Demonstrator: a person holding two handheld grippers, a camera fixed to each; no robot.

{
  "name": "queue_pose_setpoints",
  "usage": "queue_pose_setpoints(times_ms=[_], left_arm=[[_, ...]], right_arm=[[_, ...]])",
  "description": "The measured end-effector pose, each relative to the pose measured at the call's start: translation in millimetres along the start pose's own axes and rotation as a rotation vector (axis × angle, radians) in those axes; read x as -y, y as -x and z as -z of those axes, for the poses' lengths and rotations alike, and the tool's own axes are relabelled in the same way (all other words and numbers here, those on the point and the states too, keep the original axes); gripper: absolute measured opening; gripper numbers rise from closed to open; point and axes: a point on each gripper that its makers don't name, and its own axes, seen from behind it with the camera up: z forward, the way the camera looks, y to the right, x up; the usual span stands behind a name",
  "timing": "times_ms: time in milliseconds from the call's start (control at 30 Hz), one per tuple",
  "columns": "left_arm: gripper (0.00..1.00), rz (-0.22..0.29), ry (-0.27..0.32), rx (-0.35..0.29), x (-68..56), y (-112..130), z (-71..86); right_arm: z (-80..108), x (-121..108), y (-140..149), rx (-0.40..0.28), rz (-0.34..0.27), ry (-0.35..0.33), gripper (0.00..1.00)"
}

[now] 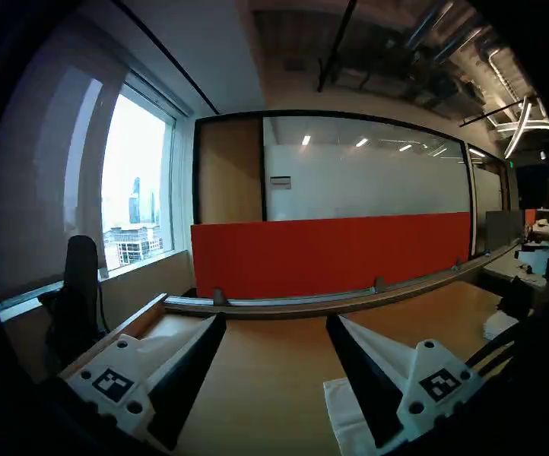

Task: Fold towel

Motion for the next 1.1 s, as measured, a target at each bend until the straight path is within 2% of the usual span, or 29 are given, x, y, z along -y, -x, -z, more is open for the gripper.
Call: queue_pose_setpoints(times_ms=[200,400,567,767,1100], left_arm=[[0.98,-0.021,0.038,0.021,-10.1,-5.6,1.4],[0.98,-0.055,0.101,0.064,-22.0,-2.7,2.7],[0.98,-0.069,0.161,0.100,-32.8,3.1,6.6],[0.98,-0.064,0.223,0.143,-42.1,11.2,10.0],[0.98,-0.081,0.336,0.233,-59.6,35.5,15.5]], right_arm=[[0.5,11.7,-13.5,0.017,0.037,-0.042,1.00],[4.2,34.3,-17.4,0.052,0.078,-0.130,1.00],[8.7,54.6,-13.2,0.098,0.095,-0.214,1.00],[11.6,67.8,-5.9,0.149,0.112,-0.276,1.00],[21.7,92.9,19.0,0.244,0.194,-0.407,1.00]])
